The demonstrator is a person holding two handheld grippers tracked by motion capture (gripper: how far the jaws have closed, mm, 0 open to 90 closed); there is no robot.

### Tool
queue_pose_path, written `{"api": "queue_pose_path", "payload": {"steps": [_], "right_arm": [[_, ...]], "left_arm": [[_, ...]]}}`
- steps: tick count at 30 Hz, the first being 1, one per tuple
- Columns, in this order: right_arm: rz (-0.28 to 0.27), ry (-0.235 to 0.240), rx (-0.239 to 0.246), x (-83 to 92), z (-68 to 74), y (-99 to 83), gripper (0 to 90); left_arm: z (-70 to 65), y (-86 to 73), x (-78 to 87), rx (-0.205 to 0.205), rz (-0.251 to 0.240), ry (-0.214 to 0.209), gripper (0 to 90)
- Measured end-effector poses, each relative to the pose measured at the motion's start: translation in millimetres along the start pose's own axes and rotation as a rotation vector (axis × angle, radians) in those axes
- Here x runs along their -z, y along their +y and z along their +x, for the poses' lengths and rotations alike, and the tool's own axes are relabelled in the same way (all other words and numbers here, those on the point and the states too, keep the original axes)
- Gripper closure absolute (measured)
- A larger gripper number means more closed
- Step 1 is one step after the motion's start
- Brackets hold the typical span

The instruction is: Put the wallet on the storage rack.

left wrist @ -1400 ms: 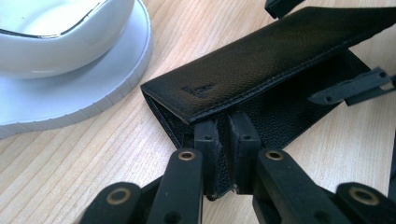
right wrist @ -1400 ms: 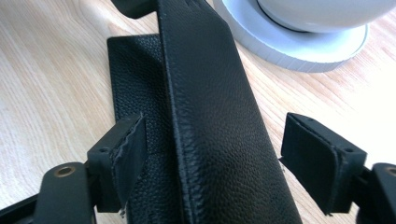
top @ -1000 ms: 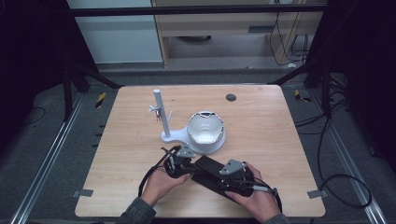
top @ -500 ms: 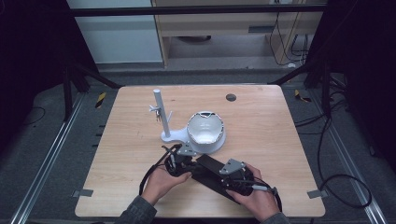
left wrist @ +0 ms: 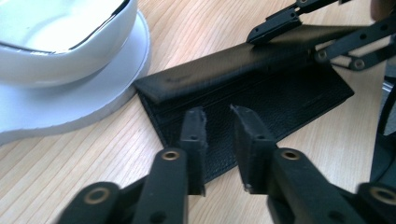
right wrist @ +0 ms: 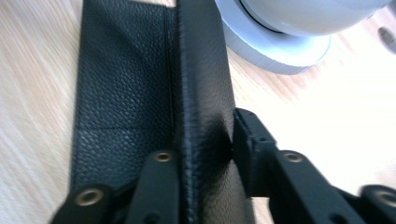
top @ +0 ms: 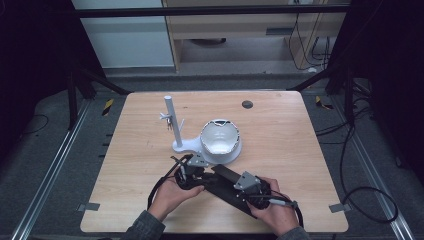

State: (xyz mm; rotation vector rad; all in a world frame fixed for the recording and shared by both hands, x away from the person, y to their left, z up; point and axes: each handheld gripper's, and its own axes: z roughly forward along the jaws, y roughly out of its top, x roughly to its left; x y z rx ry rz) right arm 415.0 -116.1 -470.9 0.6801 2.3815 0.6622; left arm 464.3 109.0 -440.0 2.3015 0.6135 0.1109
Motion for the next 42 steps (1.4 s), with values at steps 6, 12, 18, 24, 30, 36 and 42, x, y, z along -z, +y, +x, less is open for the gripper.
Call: {"api": "queue_pose_path", "payload": {"steps": [6, 12, 18, 24, 30, 36, 42], "right_arm": [[0.019, -0.024, 0.071, 2.3, -1.8, 4.3, 84.0], [-0.011, -0.019, 0.077, 7.1, -6.9, 2.1, 84.4], [-0.081, -0.006, 0.058, 17.7, -15.3, -4.4, 84.4], [-0.179, 0.011, 0.016, 29.3, -22.9, -12.7, 84.5], [-0.258, 0.024, -0.026, 35.5, -28.5, -20.9, 84.5], [-0.314, 0.033, -0.057, 38.3, -31.9, -24.8, 84.5], [-0.353, 0.041, -0.068, 41.2, -34.0, -24.3, 84.5]], "left_arm": [[4.0, -5.7, 0.3, 0.011, 0.014, 0.039, 47.1], [8.3, -9.3, -2.2, -0.011, 0.007, 0.043, 20.6], [13.7, -8.7, 0.3, 0.015, -0.013, 0.06, 14.1], [12.9, -5.2, 2.0, 0.001, -0.014, 0.051, 12.6], [8.5, 1.0, 2.8, -0.027, -0.008, 0.045, 12.1], [5.3, 7.2, 4.5, -0.046, 0.005, 0.043, 12.0], [4.6, 13.1, 7.2, -0.052, 0.012, 0.039, 12.0]]}}
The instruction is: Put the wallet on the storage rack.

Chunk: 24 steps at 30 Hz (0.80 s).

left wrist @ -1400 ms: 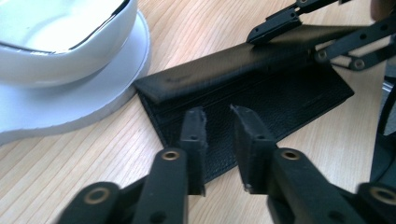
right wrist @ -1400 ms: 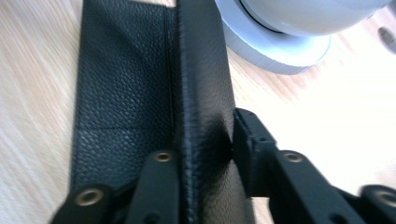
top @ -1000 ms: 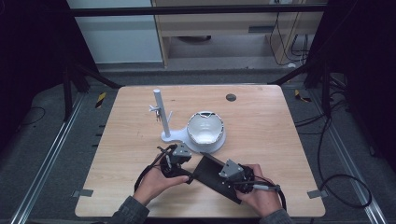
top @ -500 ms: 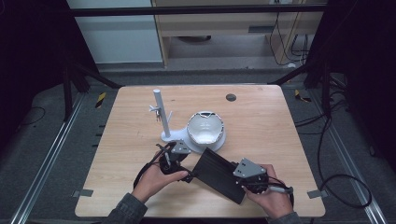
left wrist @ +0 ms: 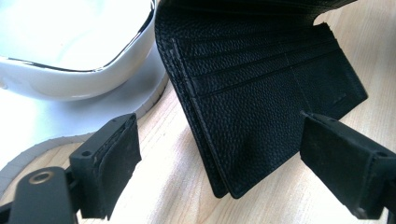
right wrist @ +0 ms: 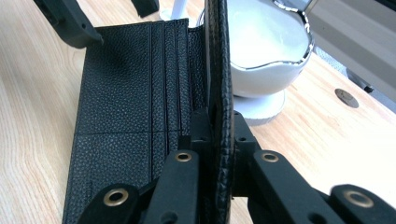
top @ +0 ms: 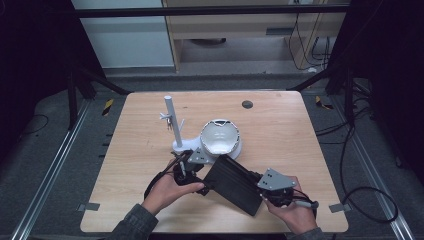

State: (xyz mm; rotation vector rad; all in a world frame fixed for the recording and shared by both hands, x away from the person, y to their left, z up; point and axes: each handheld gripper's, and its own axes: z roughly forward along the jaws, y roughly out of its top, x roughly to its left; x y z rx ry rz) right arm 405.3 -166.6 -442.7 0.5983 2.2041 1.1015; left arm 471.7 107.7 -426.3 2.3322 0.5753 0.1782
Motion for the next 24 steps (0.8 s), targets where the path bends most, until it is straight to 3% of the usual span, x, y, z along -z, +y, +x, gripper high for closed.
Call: {"api": "queue_pose_path", "payload": {"steps": [10, 24], "right_arm": [[-0.081, -0.004, -0.028, 5.7, -6.9, 6.3, 84.5], [-0.142, 0.003, -0.037, 6.0, -16.4, 15.2, 84.4]], "left_arm": [[6.7, 16.5, 2.0, -0.019, 0.033, -0.032, 12.0], [20.5, 30.2, -8.0, 0.004, -0.008, -0.1, 12.9]]}}
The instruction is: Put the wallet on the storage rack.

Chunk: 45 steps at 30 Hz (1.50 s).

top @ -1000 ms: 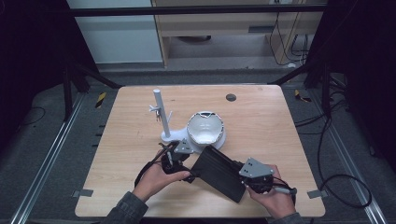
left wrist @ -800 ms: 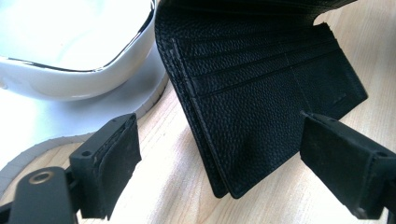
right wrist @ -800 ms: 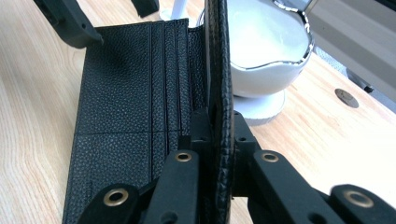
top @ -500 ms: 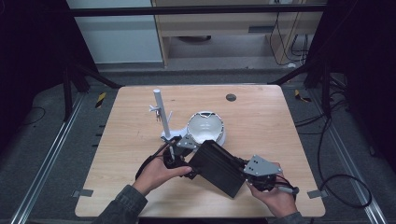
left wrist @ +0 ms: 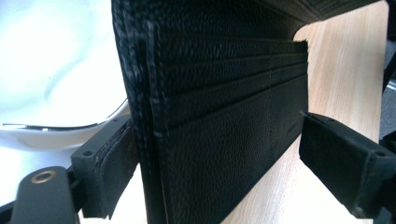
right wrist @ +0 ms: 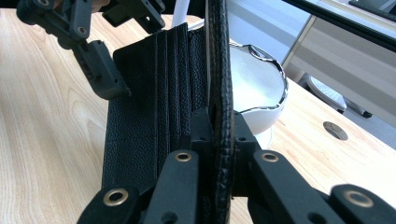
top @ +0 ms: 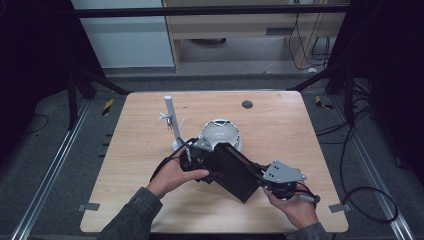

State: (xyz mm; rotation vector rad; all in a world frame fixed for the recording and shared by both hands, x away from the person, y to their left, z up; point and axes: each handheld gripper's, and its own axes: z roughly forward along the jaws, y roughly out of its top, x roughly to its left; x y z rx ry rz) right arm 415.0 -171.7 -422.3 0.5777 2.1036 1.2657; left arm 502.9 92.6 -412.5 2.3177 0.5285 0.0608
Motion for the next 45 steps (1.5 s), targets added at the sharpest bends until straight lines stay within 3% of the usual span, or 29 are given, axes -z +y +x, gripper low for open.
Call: {"api": "queue_pose_path", "payload": {"steps": [7, 9, 12, 14, 18, 21, 24, 26, 31, 34, 37, 41, 44, 45], "right_arm": [[-0.01, 0.0, 0.004, 1.2, 0.1, 0.4, 84.4], [-0.015, -0.001, 0.005, 1.4, -0.1, 0.7, 84.4], [-0.019, 0.0, 0.007, 2.0, -0.4, 0.3, 84.4], [-0.019, 0.006, 0.009, 2.4, -1.0, -1.2, 84.2], [-0.013, 0.013, 0.012, 5.2, -0.4, -6.4, 83.9], [0.005, 0.013, 0.017, 8.2, 1.3, -11.3, 83.3], [-0.005, 0.013, -0.001, 13.4, 2.0, -14.3, 82.0], [0.005, 0.029, -0.009, 14.5, 4.0, -16.4, 75.9], [0.059, 0.067, -0.047, 7.6, 11.0, -24.5, 47.2], [0.091, 0.084, -0.074, 2.3, 14.9, -29.9, 31.7], [0.105, 0.112, -0.093, 1.2, 18.0, -34.8, 25.5], [0.107, 0.136, -0.145, 2.8, 17.5, -41.5, 22.0], [0.115, 0.134, -0.199, 3.3, 11.9, -48.7, 18.3], [0.12, 0.124, -0.238, 2.8, 7.6, -52.5, 16.5]], "left_arm": [[2.3, 4.1, -1.2, -0.001, 0.003, -0.043, 17.9], [3.4, 6.0, -0.9, -0.006, 0.003, -0.05, 23.1], [4.7, 7.8, 3.3, 0.01, -0.011, -0.043, 38.4], [4.1, 9.6, 7.8, 0.019, -0.006, -0.055, 54.0], [-4.7, 16.8, 20.3, 0.012, -0.009, -0.091, 69.0], [-12.5, 24.1, 30.2, 0.006, -0.024, -0.082, 78.6], [-21.0, 32.3, 36.9, -0.01, -0.018, -0.055, 79.6], [-24.2, 36.6, 39.9, -0.006, -0.017, -0.049, 79.8], [-25.8, 47.7, 50.7, 0.002, -0.008, -0.024, 80.0], [-23.0, 51.3, 59.2, 0.031, -0.025, -0.023, 80.0], [-21.5, 54.3, 67.8, 0.044, -0.032, -0.018, 80.0], [-22.2, 60.6, 81.3, 0.038, -0.026, 0.019, 80.0], [-19.4, 65.5, 91.9, 0.062, -0.043, 0.013, 80.0], [-19.2, 67.3, 94.3, 0.064, -0.043, 0.017, 80.0]]}}
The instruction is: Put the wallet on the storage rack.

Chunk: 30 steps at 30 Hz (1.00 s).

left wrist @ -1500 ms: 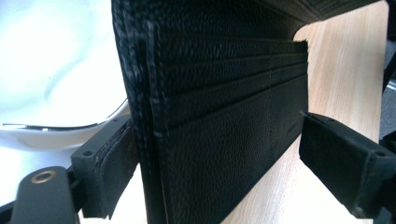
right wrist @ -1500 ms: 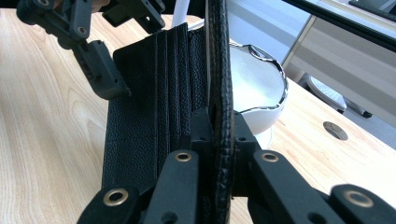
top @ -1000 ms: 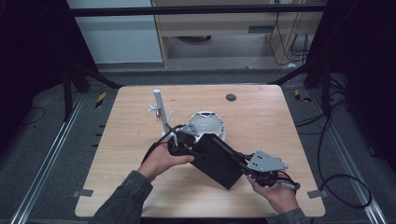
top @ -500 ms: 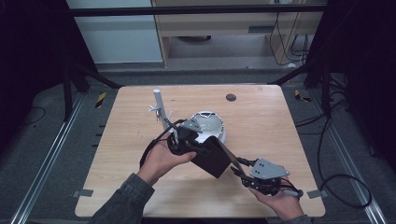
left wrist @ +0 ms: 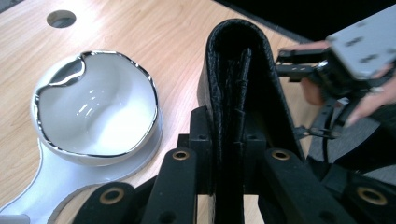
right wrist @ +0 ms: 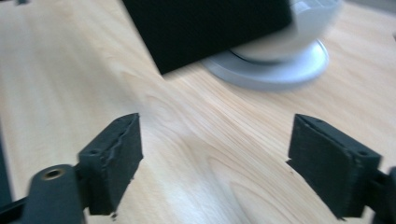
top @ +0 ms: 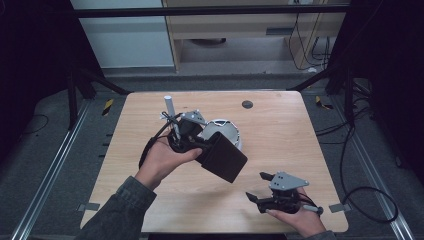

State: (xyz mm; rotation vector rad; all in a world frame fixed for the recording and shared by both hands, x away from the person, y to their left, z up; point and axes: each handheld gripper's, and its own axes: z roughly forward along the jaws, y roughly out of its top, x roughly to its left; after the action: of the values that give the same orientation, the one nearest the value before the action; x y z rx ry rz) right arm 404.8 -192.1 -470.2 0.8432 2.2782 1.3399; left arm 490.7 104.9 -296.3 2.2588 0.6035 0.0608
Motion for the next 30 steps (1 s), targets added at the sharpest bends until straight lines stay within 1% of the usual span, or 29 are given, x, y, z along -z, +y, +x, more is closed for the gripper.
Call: {"api": "queue_pose_path", "payload": {"steps": [1, 3, 4, 5, 6, 9, 10, 12, 14, 15, 16, 17, 19, 21, 24, 25, 26, 28, 30], "right_arm": [[0.004, -0.011, -0.02, -0.2, -3.6, -1.5, 16.0], [0.014, -0.049, -0.07, -0.7, -12.7, -5.2, 14.2], [0.025, -0.077, -0.103, -1.2, -18.6, -7.3, 13.4], [0.031, -0.1, -0.118, -1.1, -22.8, -8.9, 13.4], [0.033, -0.115, -0.13, -0.9, -25.3, -10.0, 13.2], [0.041, -0.182, -0.163, 0.7, -35.1, -13.6, 12.7], [0.043, -0.204, -0.179, 1.8, -38.0, -14.5, 12.6], [0.053, -0.24, -0.19, 2.0, -43.0, -16.9, 12.2], [0.066, -0.264, -0.215, 1.8, -47.3, -19.6, 11.3], [0.072, -0.278, -0.219, 1.5, -49.3, -20.9, 11.1], [0.081, -0.298, -0.231, 1.3, -51.8, -22.4, 11.1], [0.085, -0.307, -0.24, 1.5, -53.1, -23.1, 11.1], [0.085, -0.322, -0.251, 2.2, -54.7, -23.9, 11.2], [0.086, -0.324, -0.261, 2.9, -54.6, -23.6, 11.2], [0.096, -0.332, -0.26, 2.2, -53.8, -23.7, 11.1], [0.1, -0.334, -0.257, 1.7, -53.6, -23.9, 11.1], [0.107, -0.341, -0.244, 1.2, -54.2, -24.2, 11.2], [0.113, -0.346, -0.244, 0.7, -54.0, -24.0, 11.2], [0.123, -0.351, -0.241, 0.0, -53.8, -24.2, 11.2]], "left_arm": [[-0.1, 2.6, 2.7, 0.001, -0.004, 0.008, 79.9], [0.0, 8.6, 8.9, -0.004, -0.004, 0.03, 80.0], [0.0, 11.3, 11.4, -0.007, -0.003, 0.041, 79.9], [0.1, 13.2, 13.3, -0.006, -0.002, 0.048, 79.9], [0.3, 15.4, 15.0, -0.006, -0.009, 0.058, 79.9], [2.9, 21.7, 18.8, -0.001, -0.019, 0.074, 80.0], [3.6, 23.0, 19.4, -0.005, -0.017, 0.08, 80.0], [4.9, 26.3, 20.1, -0.007, -0.012, 0.094, 80.0], [5.8, 28.3, 19.9, 0.005, -0.021, 0.108, 80.0], [6.1, 30.0, 20.0, 0.01, -0.02, 0.12, 79.9], [6.2, 31.5, 20.3, 0.011, -0.019, 0.128, 80.0], [6.0, 33.0, 20.3, 0.019, -0.024, 0.136, 80.0], [6.1, 36.1, 21.1, 0.018, -0.028, 0.153, 80.0], [7.3, 38.3, 21.2, 0.026, -0.036, 0.168, 80.0], [11.5, 40.2, 19.9, 0.035, -0.035, 0.181, 79.9], [13.7, 40.3, 19.4, 0.036, -0.034, 0.192, 80.0], [14.9, 40.2, 19.0, 0.038, -0.04, 0.199, 80.0], [18.4, 39.7, 19.3, 0.043, -0.04, 0.214, 80.0], [21.7, 38.4, 20.0, 0.054, -0.045, 0.221, 80.0]]}}
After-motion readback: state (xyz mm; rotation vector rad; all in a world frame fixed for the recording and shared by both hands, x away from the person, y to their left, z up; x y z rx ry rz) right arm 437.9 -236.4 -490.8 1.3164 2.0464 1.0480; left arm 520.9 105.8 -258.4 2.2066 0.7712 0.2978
